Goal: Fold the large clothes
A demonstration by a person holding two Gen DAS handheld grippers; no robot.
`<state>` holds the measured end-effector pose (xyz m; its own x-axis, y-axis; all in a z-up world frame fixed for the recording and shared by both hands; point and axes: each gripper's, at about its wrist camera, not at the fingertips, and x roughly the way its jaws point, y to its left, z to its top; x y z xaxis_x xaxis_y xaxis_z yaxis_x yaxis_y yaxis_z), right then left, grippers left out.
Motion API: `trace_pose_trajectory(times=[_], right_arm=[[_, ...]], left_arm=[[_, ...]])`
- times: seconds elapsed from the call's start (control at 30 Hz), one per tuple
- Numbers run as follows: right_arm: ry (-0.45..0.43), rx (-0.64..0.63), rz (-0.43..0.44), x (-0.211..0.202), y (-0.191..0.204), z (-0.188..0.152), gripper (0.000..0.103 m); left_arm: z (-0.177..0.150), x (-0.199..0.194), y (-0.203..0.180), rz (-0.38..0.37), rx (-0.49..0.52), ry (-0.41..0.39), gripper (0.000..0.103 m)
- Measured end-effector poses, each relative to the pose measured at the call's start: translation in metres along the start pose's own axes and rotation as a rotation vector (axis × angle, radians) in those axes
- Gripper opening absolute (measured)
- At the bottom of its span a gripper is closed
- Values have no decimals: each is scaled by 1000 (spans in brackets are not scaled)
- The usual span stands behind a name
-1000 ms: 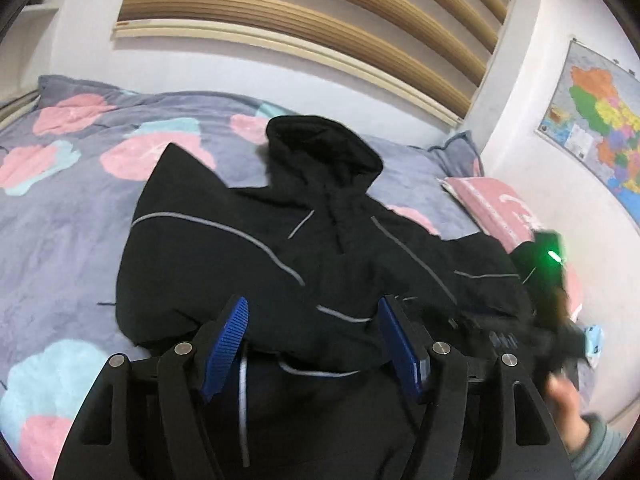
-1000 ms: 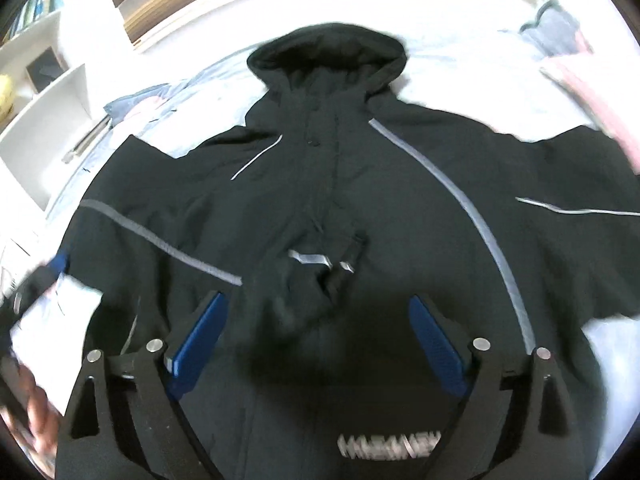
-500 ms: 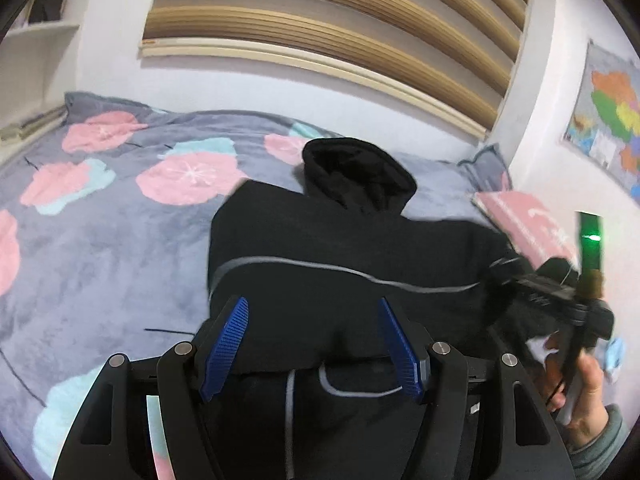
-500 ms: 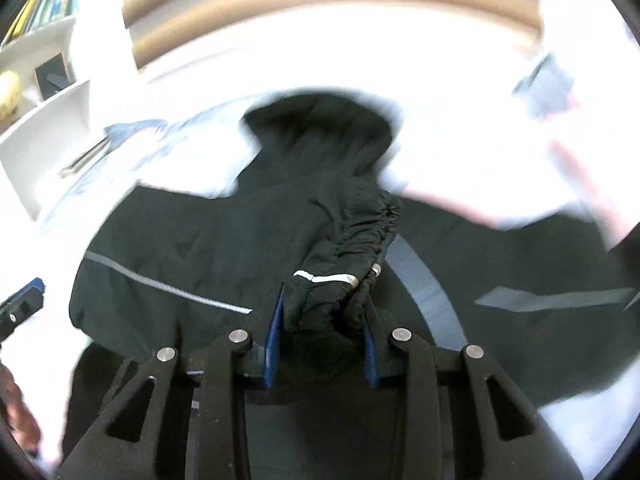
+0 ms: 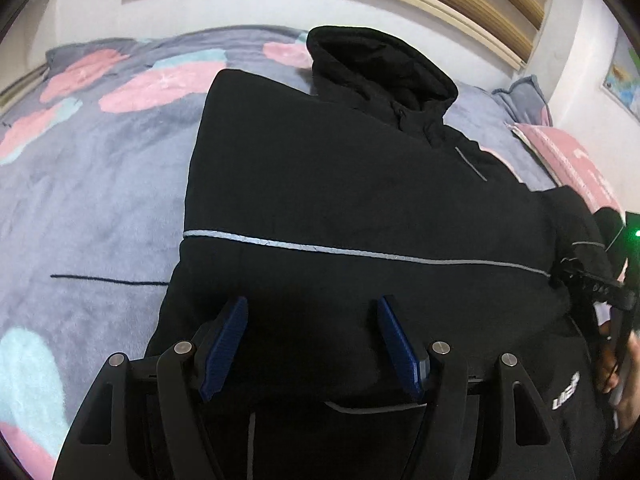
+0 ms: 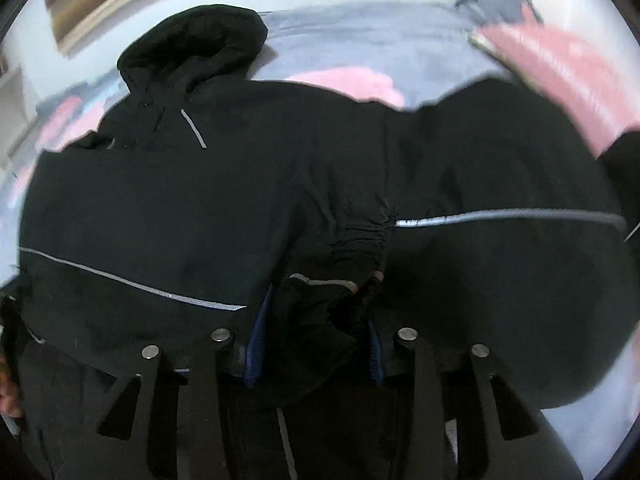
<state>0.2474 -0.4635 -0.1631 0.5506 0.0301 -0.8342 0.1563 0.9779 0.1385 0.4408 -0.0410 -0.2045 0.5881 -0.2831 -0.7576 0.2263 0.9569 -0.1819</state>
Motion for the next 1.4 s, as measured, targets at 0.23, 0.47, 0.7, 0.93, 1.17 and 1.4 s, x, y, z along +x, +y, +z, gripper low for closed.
trace_pose_trajectory(times=[0.23,0.47,0.7,0.93,1.17,1.4], right_arm=[[-194,33,72,-86,10,10,73],[-54,-187,-104,-29,81,-2,71],[-10,-180,-128,6,82,-24,71],[-85,-171,-13,-62,59,-23,69],[-179,-132,-104,-128,-17,-10,70],[-262,25,-248,-183,-152,5,70]], left_arm=[[-12,-2,-9,43,42,-62,68],[-15,-7,-6,28,36,-92,68],[-19,-12,-2,-12,22,-111,68],[-23,-16,6,-44,-8,-118,69],[-23,-18,8,-49,-11,-120,69],[-23,-17,7,-51,-9,-120,70]])
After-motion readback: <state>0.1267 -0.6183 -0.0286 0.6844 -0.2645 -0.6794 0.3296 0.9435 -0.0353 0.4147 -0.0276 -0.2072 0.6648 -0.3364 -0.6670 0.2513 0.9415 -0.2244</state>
